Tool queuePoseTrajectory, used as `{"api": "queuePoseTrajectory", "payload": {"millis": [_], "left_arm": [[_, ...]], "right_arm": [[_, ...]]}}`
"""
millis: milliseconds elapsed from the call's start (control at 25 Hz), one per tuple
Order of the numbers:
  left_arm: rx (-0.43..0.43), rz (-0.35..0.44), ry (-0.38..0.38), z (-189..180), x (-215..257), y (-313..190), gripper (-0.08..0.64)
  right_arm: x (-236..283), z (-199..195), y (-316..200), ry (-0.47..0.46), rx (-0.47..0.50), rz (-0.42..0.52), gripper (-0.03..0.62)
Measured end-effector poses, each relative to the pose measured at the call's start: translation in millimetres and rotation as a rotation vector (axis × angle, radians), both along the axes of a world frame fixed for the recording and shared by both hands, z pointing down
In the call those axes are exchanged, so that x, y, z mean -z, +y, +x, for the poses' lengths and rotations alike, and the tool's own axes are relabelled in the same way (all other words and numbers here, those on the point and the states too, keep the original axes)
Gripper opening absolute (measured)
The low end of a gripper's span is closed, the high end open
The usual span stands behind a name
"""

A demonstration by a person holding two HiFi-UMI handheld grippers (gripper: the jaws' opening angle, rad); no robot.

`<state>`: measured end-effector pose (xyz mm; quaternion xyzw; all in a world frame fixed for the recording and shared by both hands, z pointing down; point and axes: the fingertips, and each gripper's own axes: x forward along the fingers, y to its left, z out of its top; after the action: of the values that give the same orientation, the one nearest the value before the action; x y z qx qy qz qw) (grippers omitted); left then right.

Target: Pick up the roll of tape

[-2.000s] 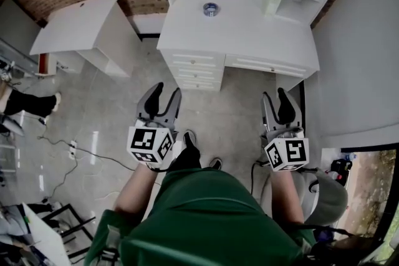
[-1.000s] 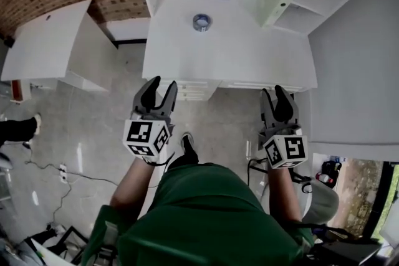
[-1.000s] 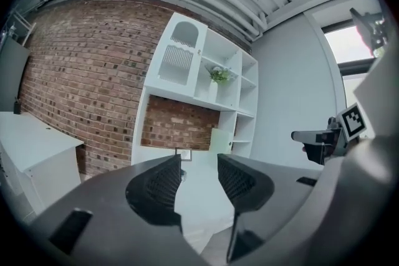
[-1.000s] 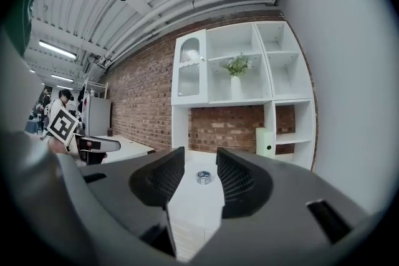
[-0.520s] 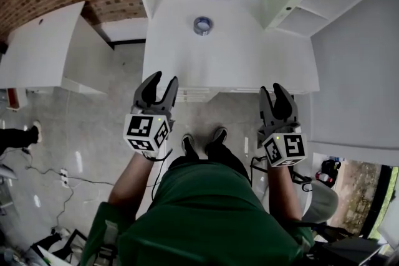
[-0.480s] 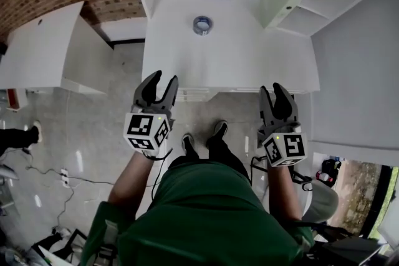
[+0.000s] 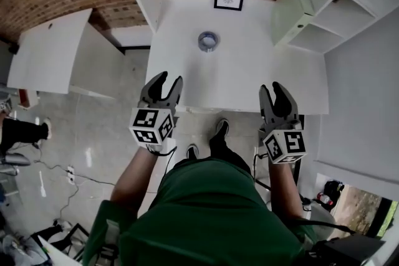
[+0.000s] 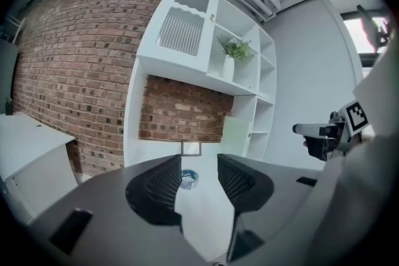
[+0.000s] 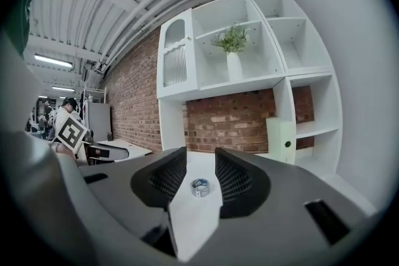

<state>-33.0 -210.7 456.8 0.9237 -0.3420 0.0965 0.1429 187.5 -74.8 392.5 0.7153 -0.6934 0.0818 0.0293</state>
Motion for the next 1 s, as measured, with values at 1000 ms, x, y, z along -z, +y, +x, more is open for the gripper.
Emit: {"api": "queuePoseTrajectory", "payload": {"millis": [1000], "left_arm": [[0.028, -0.226, -0.305, 160, -148, -161, 0.190]], "right_arm": [[-48, 179, -111, -0.105, 0.009, -0.064, 0.147]]}}
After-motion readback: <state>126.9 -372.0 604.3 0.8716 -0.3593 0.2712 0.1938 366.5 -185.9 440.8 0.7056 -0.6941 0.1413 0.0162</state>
